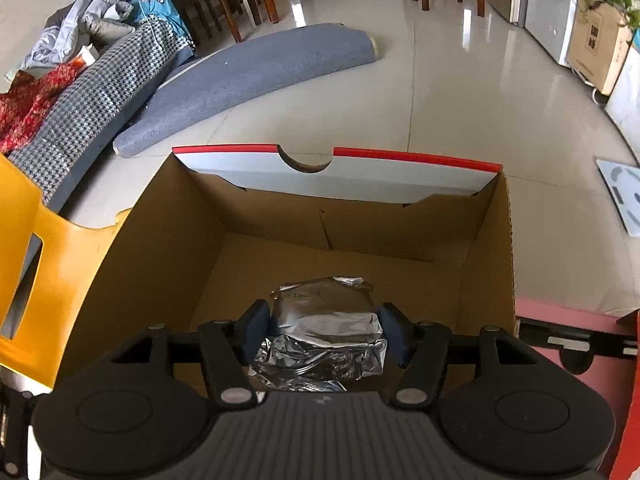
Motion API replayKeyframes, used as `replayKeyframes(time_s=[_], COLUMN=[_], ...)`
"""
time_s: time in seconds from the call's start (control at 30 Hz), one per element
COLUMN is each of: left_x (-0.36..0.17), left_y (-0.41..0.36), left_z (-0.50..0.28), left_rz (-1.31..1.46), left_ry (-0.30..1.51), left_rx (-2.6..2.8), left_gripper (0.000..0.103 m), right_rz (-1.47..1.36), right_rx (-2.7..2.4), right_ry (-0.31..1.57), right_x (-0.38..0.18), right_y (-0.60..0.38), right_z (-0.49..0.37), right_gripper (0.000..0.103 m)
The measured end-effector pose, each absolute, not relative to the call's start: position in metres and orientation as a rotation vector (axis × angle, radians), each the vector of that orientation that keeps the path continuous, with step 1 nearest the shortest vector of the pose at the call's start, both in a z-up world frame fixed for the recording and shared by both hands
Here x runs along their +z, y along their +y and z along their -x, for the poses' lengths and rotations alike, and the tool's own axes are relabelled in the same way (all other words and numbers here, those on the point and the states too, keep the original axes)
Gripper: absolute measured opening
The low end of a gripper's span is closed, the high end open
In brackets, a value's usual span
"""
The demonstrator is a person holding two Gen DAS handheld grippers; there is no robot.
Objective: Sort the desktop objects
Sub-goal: 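Lower the packet into the cardboard box and open the right tool, then withdraw the open right tool from the box back over the empty tray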
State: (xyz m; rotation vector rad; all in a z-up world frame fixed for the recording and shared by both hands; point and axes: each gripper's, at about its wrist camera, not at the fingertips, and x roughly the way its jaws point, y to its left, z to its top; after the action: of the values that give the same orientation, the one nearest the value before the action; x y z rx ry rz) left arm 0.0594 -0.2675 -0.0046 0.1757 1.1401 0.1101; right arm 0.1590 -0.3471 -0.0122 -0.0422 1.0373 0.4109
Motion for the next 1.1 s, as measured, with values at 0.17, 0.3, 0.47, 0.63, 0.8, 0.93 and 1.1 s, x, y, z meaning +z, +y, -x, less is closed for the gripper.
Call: replayKeyframes(time_s=[0.17, 0.3, 0.47, 0.63, 0.8, 0.93, 1.1], left_x=[-0.004, -0.002, 0.001, 0.003, 0.004, 0.005, 0.008], left_y=[-0.268, -0.268, -0.269, -0.271, -0.273, -0.276, -0.278], left_z=[-0.06, -0.06, -0.058, -0.057, -0.057, -0.056, -0.055], left_rz=[-0.172, -0.167, -0.163, -0.166, -0.168, -0.171, -0.173], left_ry=[1.139, 1.133, 1.123, 1.118, 1.112, 1.108, 1.097], left_rx=[0.112, 0.113, 0.107, 0.1, 0.096, 0.092, 0.086], left_gripper=[0.103, 0.103, 0.103, 0.103, 0.103, 0.103, 0.103], right_rz=[0.056, 0.062, 0.093, 0.102, 0.107, 0.122, 0.118], right_rx=[0.408, 0.419, 0.415, 0.423, 0.416, 0.41, 0.401], right_ry=[1.032, 1.012, 0.992, 0.993, 0.989, 0.98, 0.976], right_x=[-0.009, -0.002, 0.006, 0.009, 0.015, 0.018, 0.024], right_y=[-0.346, -0.346, -0.347, -0.35, -0.356, -0.361, -0.368], right_z=[-0.157, -0.152, -0.144, -0.139, -0.132, -0.126, -0.12], right_gripper=[0.062, 0.067, 0.072, 0.072, 0.073, 0.073, 0.073])
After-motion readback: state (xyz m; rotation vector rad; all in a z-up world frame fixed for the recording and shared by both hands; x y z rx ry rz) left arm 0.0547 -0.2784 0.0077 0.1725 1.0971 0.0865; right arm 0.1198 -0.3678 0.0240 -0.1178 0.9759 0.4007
